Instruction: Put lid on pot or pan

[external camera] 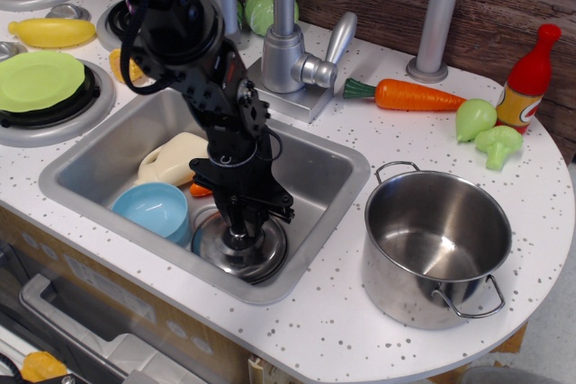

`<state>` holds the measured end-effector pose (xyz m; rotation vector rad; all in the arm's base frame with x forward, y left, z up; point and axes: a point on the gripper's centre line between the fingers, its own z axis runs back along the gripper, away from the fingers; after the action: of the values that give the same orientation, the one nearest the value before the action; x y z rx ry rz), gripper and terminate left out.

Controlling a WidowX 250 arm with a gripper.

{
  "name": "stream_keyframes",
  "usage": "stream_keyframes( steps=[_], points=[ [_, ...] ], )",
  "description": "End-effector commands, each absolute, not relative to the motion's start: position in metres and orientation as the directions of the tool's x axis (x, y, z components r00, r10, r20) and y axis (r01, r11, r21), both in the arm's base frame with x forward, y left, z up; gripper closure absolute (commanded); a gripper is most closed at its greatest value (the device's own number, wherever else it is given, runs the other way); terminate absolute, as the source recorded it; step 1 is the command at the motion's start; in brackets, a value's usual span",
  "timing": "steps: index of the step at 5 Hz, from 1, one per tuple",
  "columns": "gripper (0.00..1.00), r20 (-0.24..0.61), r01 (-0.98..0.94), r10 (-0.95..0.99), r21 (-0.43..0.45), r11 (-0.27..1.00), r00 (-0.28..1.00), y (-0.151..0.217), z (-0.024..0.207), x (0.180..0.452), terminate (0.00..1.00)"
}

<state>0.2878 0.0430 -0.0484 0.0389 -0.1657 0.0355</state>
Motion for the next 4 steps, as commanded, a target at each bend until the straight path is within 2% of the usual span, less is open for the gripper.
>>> stream_keyframes(
  steps=[1, 2, 3, 4],
  points=[
    [1.0, 0.222, -0.021, -0.009, 0.131, 0.991, 0.975, 0.045, 0.003, 0.312, 0.0],
    [1.0, 0.188, -0.027, -0.004, 0.163, 0.986, 0.982, 0.049, 0.032, 0.314, 0.0],
    [1.0, 0.166, -0.087, 0.055, 0.192, 0.978, 0.985, 0.036, 0.062, 0.309, 0.0],
    [1.0, 0.155, -0.146, 0.119, 0.172, 0.974, 0.981, 0.015, 0.1, 0.299, 0.0]
  ],
)
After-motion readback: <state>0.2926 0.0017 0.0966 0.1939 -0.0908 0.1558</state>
